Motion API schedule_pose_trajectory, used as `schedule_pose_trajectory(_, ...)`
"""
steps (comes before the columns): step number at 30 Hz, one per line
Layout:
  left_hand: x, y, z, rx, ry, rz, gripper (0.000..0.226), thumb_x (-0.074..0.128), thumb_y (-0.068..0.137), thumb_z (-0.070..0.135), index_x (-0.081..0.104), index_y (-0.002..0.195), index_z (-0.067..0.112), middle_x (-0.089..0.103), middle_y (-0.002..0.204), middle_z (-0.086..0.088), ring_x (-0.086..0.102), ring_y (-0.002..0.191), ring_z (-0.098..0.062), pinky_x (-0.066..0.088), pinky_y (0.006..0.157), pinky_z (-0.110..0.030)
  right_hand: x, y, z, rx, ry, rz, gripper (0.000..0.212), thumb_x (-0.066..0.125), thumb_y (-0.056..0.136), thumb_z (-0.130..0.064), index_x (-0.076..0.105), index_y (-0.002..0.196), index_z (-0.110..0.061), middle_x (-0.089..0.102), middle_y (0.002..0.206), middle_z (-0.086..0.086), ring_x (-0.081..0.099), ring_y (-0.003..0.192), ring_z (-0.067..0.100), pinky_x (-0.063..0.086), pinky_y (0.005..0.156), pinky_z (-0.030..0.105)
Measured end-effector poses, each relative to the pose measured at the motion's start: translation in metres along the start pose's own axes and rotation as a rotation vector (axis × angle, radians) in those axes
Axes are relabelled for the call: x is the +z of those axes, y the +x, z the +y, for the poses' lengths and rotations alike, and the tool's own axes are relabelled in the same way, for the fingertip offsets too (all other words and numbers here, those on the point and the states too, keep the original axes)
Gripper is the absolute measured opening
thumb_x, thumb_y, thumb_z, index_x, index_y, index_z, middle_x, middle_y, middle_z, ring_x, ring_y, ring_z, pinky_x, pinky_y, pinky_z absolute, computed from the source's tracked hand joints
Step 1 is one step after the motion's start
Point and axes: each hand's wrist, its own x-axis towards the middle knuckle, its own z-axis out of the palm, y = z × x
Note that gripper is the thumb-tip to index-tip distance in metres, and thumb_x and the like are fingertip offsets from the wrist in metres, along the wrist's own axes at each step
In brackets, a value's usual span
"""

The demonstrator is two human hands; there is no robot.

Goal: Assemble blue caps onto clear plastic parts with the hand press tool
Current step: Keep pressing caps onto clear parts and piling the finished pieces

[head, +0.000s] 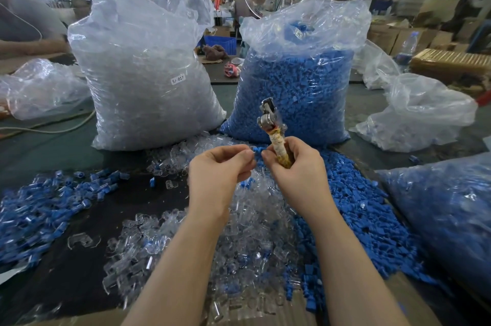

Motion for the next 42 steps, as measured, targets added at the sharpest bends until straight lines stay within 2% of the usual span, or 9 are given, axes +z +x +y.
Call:
schedule_pose_trajectory(6, 0.004, -0.005, 0.001, 0.094, 0.126, 0.004, 0.006, 0.076, 0.082, 0.004, 0.075, 0.082, 0.009, 0.075, 0.07, -0.004, 0.072, 0.068, -0.012, 0.057, 0.062, -0.019, 0.0, 0.0, -0.002, -0.02, -0.058, 0.051, 0.024, 0.069, 0.088, -0.03, 0.051, 0.072, -0.03, 0.055, 0.061, -0.012, 0.052, 0.06, -0.002, 0.037, 0.052, 0.011)
schedule_pose_trajectory(12, 0.007, -0.006, -0.002, 0.179, 0.252, 0.018, 0.012, 0.078, 0.08, 0.008, 0.076, 0.077, 0.02, 0.074, 0.07, 0.001, 0.072, 0.074, -0.021, 0.061, 0.073, -0.036, 0.004, 0.0, -0.003, 0.007, -0.092, 0.053, 0.025, 0.068, 0.086, -0.028, 0.049, 0.07, -0.032, 0.055, 0.058, -0.013, 0.053, 0.061, -0.006, 0.036, 0.052, 0.009)
schedule_pose_trajectory(18, 0.006, -0.004, -0.006, 0.31, 0.397, 0.055, 0.018, 0.078, 0.079, 0.013, 0.071, 0.073, 0.028, 0.072, 0.068, 0.015, 0.068, 0.066, 0.0, 0.054, 0.063, -0.016, 0.0, 0.002, -0.003, 0.037, 0.033, -0.086, 0.007, 0.067, 0.087, -0.023, 0.062, 0.082, -0.025, 0.06, 0.063, -0.023, 0.051, 0.054, -0.002, 0.036, 0.05, 0.011)
schedule_pose_trajectory(21, 0.005, -0.003, -0.007, 0.324, 0.404, 0.079, 0.017, 0.08, 0.079, 0.016, 0.07, 0.071, 0.028, 0.071, 0.066, 0.014, 0.068, 0.065, -0.003, 0.055, 0.063, -0.02, -0.002, 0.002, -0.003, 0.071, 0.097, -0.146, 0.005, 0.065, 0.087, -0.019, 0.065, 0.085, -0.024, 0.059, 0.059, -0.018, 0.047, 0.05, 0.0, 0.036, 0.05, 0.016)
schedule_pose_trajectory(24, 0.004, -0.002, -0.007, 0.299, 0.382, 0.068, 0.015, 0.077, 0.082, 0.012, 0.07, 0.075, 0.023, 0.072, 0.068, 0.008, 0.07, 0.067, -0.007, 0.058, 0.067, -0.027, -0.005, 0.001, -0.005, 0.104, 0.145, -0.2, 0.007, 0.064, 0.087, -0.018, 0.068, 0.086, -0.024, 0.061, 0.061, -0.01, 0.047, 0.053, 0.001, 0.041, 0.053, 0.023)
schedule_pose_trajectory(28, 0.003, -0.002, -0.005, 0.227, 0.212, 0.034, 0.008, 0.072, 0.085, 0.004, 0.07, 0.081, 0.01, 0.073, 0.071, -0.004, 0.071, 0.066, -0.009, 0.057, 0.065, -0.02, -0.012, 0.0, -0.005, 0.141, 0.145, -0.279, 0.005, 0.065, 0.085, -0.02, 0.067, 0.085, -0.025, 0.068, 0.082, 0.009, 0.057, 0.069, 0.015, 0.054, 0.074, 0.045)
schedule_pose_trajectory(31, 0.003, -0.002, -0.002, 0.184, 0.068, 0.016, 0.009, 0.068, 0.087, -0.001, 0.068, 0.082, 0.007, 0.072, 0.073, -0.007, 0.07, 0.064, -0.01, 0.057, 0.066, -0.019, -0.017, 0.0, 0.0, 0.161, 0.129, -0.37, 0.006, 0.067, 0.082, -0.021, 0.067, 0.086, -0.026, 0.067, 0.079, 0.003, 0.059, 0.072, 0.017, 0.054, 0.08, 0.047)
schedule_pose_trajectory(36, 0.0, 0.0, -0.001, 0.186, -0.013, 0.011, 0.009, 0.066, 0.088, -0.001, 0.067, 0.083, 0.007, 0.072, 0.067, 0.0, 0.069, 0.063, -0.008, 0.055, 0.063, -0.016, -0.02, 0.0, 0.002, 0.166, 0.099, -0.446, 0.011, 0.069, 0.083, -0.015, 0.066, 0.091, -0.022, 0.068, 0.091, 0.011, 0.061, 0.079, 0.026, 0.052, 0.081, 0.046)
schedule_pose_trajectory(42, -0.002, 0.002, -0.001, 0.173, -0.056, 0.016, 0.011, 0.065, 0.089, 0.0, 0.067, 0.082, 0.009, 0.07, 0.069, 0.0, 0.068, 0.063, -0.007, 0.053, 0.063, -0.016, -0.021, 0.0, 0.002, 0.161, 0.068, -0.535, 0.013, 0.068, 0.085, -0.013, 0.063, 0.092, -0.023, 0.059, 0.078, -0.008, 0.053, 0.068, 0.009, 0.045, 0.07, 0.031)
